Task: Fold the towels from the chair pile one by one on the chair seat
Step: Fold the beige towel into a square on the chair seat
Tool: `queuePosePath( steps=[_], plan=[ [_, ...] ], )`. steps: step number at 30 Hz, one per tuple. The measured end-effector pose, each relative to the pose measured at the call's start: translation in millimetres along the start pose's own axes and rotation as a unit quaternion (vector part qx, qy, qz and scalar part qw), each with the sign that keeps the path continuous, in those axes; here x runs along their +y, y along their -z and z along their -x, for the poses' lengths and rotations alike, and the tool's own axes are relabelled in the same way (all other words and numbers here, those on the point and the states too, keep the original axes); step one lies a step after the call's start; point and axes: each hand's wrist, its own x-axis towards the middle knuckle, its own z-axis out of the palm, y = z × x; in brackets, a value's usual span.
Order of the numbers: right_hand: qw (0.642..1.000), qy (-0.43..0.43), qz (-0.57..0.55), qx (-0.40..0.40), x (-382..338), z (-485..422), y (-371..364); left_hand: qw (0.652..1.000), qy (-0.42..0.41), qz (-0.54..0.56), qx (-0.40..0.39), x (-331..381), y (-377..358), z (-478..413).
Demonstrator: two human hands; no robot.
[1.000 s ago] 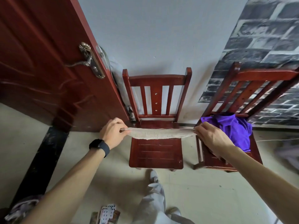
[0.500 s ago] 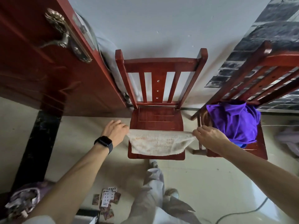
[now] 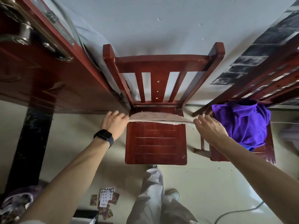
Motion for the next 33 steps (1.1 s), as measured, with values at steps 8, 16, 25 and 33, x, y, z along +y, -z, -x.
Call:
queuePosePath(
  steps=[8, 16, 25, 33],
  plan=[
    [0.997, -0.008, -0.021, -0.07, -47.8, 72.9, -48.5, 0.997, -0.019, 0.033, -0.068, 41.7, -58.7, 74.1],
    [0.98, -0.06, -0.094, -0.166, -114.9, 151.0, -99.1, 0.982, 0.008, 0.065, -0.179, 99.0, -130.1, 153.1],
    [0.843, -0.357, -0.384, -0.125, -126.0, 145.4, -158.6, 0.852, 0.253, 0.428, -0.165, 103.1, -169.6, 146.0],
    [0.746, -0.467, -0.463, -0.101, -111.7, 70.6, -203.3, 0.684, 0.379, 0.615, -0.101, 80.2, -221.8, 56.5]
  ],
)
